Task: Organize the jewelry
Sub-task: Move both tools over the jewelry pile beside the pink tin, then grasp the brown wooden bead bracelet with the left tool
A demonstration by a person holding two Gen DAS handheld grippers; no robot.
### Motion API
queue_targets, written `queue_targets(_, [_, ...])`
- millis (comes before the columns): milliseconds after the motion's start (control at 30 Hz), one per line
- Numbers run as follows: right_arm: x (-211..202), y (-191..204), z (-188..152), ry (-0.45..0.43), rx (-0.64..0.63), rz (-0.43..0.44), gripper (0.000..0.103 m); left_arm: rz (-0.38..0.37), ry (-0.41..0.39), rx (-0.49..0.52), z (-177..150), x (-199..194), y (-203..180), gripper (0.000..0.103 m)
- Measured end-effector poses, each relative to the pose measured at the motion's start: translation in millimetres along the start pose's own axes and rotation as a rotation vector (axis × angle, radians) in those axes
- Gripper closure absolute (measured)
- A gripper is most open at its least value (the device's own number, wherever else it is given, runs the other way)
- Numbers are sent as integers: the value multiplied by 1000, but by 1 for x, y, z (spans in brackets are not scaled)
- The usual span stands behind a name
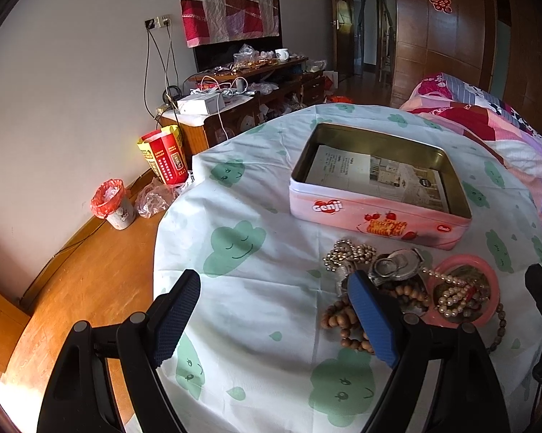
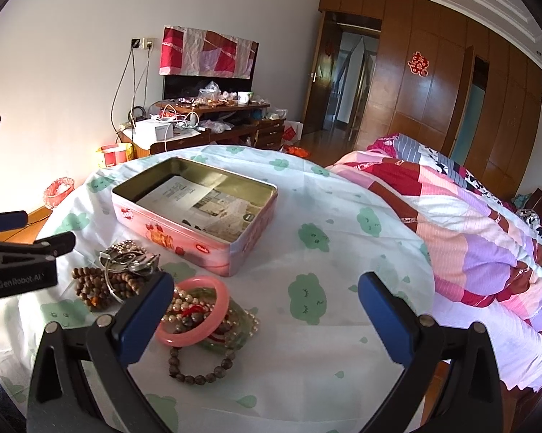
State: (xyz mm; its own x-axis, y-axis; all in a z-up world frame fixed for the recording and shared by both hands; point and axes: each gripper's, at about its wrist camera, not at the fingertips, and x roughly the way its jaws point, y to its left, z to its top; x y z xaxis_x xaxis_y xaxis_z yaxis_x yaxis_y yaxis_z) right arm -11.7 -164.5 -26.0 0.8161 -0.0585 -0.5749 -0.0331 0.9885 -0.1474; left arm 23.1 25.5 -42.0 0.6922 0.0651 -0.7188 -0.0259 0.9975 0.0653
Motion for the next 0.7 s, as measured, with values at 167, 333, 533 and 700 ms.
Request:
queue_targets(167, [11, -4, -6, -14, 9, 3, 1, -37, 10, -11, -3, 9, 2, 19])
queue_targets(333, [26, -4, -14, 16, 20, 44, 12, -101, 23, 28, -10, 12, -12, 21])
queue_targets(533, [32, -3, -19, 40, 6, 51, 12, -140, 62, 73, -19, 13, -29, 33])
queue_targets(700, [31, -3, -20, 54, -53, 16, 12, -209, 112, 72, -27, 23, -34, 52])
